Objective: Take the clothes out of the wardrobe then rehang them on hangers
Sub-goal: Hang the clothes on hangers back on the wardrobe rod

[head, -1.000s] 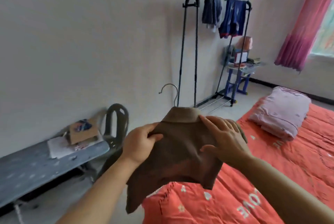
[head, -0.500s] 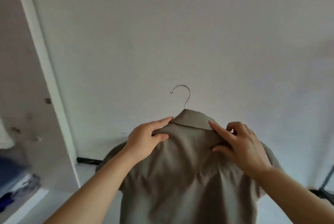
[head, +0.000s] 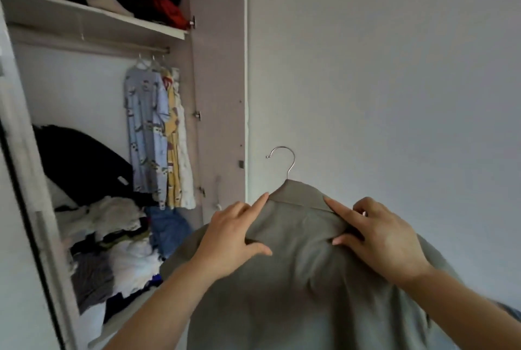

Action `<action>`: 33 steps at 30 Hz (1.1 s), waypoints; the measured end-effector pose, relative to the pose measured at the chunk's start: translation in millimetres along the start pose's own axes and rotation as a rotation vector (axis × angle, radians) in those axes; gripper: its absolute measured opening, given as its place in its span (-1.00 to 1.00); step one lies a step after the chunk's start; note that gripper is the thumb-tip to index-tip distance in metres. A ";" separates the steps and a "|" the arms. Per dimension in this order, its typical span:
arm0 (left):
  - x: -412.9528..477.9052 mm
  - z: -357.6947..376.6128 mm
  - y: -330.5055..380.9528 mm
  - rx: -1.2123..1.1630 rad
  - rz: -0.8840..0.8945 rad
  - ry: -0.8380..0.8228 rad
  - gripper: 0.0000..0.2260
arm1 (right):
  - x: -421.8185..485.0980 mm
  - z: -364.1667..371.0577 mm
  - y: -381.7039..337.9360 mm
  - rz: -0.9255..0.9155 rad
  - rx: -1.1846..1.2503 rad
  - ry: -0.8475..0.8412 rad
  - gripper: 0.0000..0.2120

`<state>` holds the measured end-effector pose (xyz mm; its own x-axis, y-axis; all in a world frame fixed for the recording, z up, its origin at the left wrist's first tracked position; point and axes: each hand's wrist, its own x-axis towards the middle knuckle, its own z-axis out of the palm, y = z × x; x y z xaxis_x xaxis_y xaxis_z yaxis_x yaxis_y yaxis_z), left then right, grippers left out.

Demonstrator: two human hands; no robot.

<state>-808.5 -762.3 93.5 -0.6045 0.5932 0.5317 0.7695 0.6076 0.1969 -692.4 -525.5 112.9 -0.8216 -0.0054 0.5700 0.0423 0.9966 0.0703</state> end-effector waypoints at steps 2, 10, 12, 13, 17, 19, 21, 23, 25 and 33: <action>12.5 -1.4 -38.1 -0.002 -0.039 0.070 -0.20 | 38.9 17.7 -16.5 -0.045 -0.003 0.016 -0.40; 66.9 -18.7 -176.2 0.031 -0.143 0.240 -0.23 | 185.4 89.3 -65.7 -0.198 0.104 0.052 -0.42; 78.1 -20.8 -205.2 0.055 -0.165 0.258 -0.24 | 216.9 109.4 -76.0 -0.283 0.124 0.042 -0.41; 83.4 -21.2 -219.3 0.080 -0.172 0.267 -0.24 | 233.0 122.8 -78.3 -0.320 0.125 0.055 -0.41; 109.8 -18.2 -277.4 0.198 -0.213 0.305 -0.26 | 303.5 165.7 -96.0 -0.361 0.166 0.034 -0.37; 126.7 -17.5 -307.3 0.255 -0.239 0.305 -0.27 | 342.1 190.4 -103.4 -0.413 0.185 0.076 -0.39; 145.4 -17.6 -338.8 0.270 -0.277 0.309 -0.28 | 381.9 208.2 -112.3 -0.459 0.175 0.127 -0.44; 166.7 -20.8 -368.2 0.306 -0.299 0.309 -0.30 | 420.1 226.2 -119.7 -0.542 0.187 0.115 -0.44; 187.7 -25.7 -395.9 0.340 -0.338 0.310 -0.31 | 461.5 242.5 -127.9 -0.591 0.194 0.093 -0.43; 254.4 -47.9 -507.5 0.515 -0.388 0.396 -0.30 | 615.7 301.0 -171.7 -0.729 0.242 0.194 -0.37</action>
<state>-1343.0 -945.0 168.3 -0.6182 0.1119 0.7780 0.2643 0.9618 0.0717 -1376.6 -675.3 205.4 -0.4798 -0.6556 0.5831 -0.6114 0.7265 0.3138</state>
